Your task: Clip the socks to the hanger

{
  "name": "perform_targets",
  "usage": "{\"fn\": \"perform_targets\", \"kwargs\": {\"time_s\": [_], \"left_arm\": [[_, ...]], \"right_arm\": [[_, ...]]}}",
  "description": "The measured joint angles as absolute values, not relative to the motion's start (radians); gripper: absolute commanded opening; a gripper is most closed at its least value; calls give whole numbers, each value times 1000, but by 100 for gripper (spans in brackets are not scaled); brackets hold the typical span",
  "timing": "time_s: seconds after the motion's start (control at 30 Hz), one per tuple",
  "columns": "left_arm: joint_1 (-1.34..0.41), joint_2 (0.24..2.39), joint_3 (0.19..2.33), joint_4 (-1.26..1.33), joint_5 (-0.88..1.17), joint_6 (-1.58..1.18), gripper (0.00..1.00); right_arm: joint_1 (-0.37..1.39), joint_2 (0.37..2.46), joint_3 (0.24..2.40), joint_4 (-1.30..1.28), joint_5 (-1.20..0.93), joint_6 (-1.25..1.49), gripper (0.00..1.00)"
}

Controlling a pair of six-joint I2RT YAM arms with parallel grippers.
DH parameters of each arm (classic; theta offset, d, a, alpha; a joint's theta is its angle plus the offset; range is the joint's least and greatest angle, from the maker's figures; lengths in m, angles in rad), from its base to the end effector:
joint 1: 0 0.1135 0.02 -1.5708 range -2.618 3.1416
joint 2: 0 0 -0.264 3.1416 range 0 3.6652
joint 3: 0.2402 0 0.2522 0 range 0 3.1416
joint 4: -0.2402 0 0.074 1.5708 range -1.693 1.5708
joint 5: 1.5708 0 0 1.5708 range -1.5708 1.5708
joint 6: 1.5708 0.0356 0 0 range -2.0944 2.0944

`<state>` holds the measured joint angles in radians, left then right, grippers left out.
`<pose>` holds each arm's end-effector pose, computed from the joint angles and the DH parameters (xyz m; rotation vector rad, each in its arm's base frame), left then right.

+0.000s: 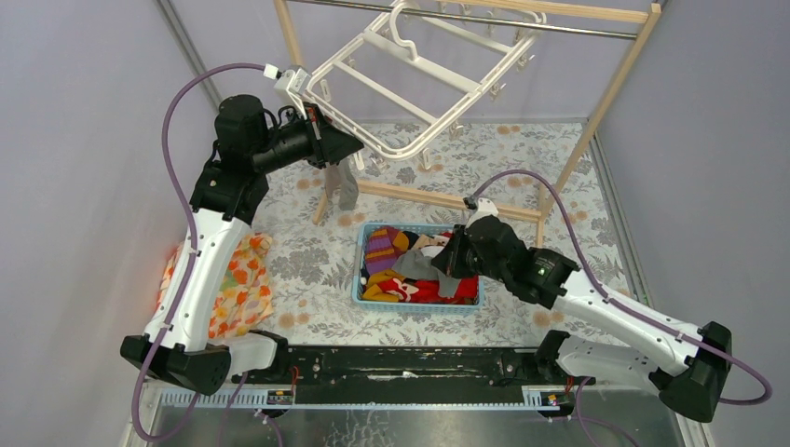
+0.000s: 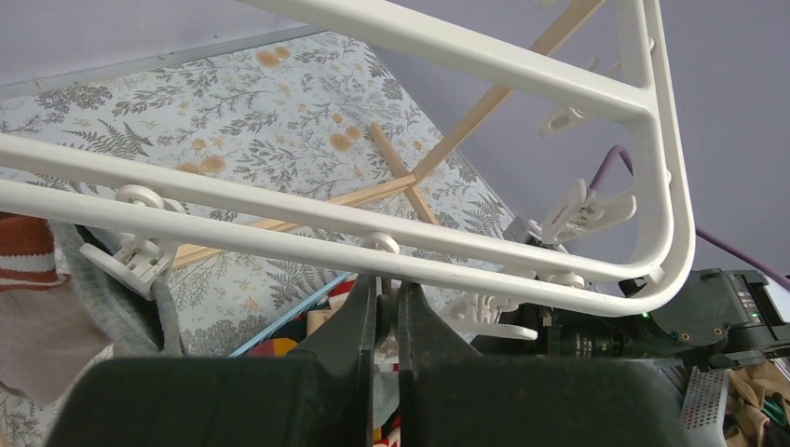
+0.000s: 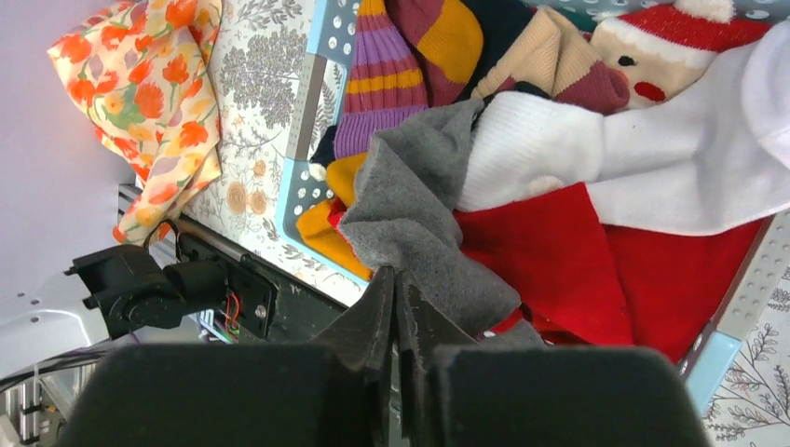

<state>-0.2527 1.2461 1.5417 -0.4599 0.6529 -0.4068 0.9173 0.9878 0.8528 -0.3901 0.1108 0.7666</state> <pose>0.2401 -0.0843 0.4757 0.3655 1.7804 -1.0392 0.1369 0.1724 0.3055 -0.0964 2.2208 0.8731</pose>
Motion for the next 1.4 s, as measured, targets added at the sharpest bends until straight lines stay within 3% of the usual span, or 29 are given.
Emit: {"fn": "perform_targets", "kwargs": {"time_s": [0.37,0.63,0.67,0.73,0.77,0.9,1.1,1.4], "left_arm": [[-253,1246,1541,-456,657,-407,0],[-253,1246,1541,-455,658,-407,0],[-253,1246,1541,-455,658,-407,0],[-253,1246,1541,-455,658,-407,0],[-253,1246,1541,-455,658,-407,0],[-253,1246,1541,-455,658,-407,0],[-253,1246,1541,-454,659,-407,0],[-253,1246,1541,-453,666,-408,0]], "right_arm": [[888,1229,906,-288,113,740,12],[887,1426,988,-171,64,710,55],[887,1430,990,-167,60,707,64],[887,1425,990,-162,59,698,94],[887,1418,989,-156,59,693,98],[887,1317,945,-113,60,665,100],[887,1029,779,-30,42,532,91],[963,758,644,-93,61,-6,89]]}}
